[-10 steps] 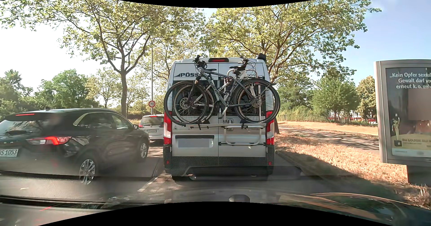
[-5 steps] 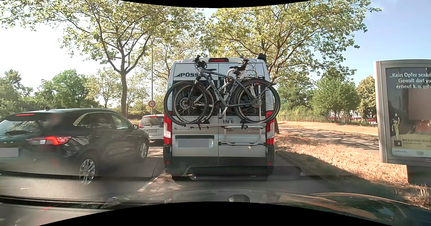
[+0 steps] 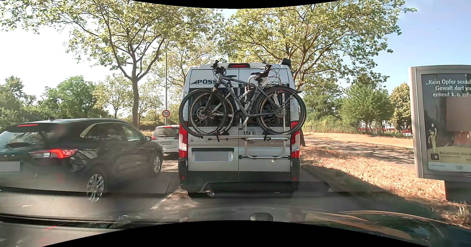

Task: Follow the waypoints while adhering to traffic rules and regulations

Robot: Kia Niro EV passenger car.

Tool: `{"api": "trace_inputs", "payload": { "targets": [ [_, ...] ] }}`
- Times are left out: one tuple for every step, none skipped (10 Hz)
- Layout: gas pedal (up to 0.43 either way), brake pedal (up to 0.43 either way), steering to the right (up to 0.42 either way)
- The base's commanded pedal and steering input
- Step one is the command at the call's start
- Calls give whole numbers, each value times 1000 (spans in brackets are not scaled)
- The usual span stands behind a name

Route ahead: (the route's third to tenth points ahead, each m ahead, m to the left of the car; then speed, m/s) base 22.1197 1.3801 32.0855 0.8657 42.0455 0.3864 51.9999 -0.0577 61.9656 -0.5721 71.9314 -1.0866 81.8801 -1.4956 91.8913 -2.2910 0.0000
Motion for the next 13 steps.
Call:
{"api": "trace_inputs", "payload": {
  "targets": [
    [0, 171, 23],
    [0, 171, 23],
    [0, 171, 23],
    [0, 171, 23],
    [0, 171, 23],
    [0, 171, 23],
    [0, 171, 23],
    [0, 171, 23],
    [0, 171, 23],
    [0, 171, 23],
    [0, 177, 23],
    [0, 171, 23],
    [0, 171, 23]
  ]
}}
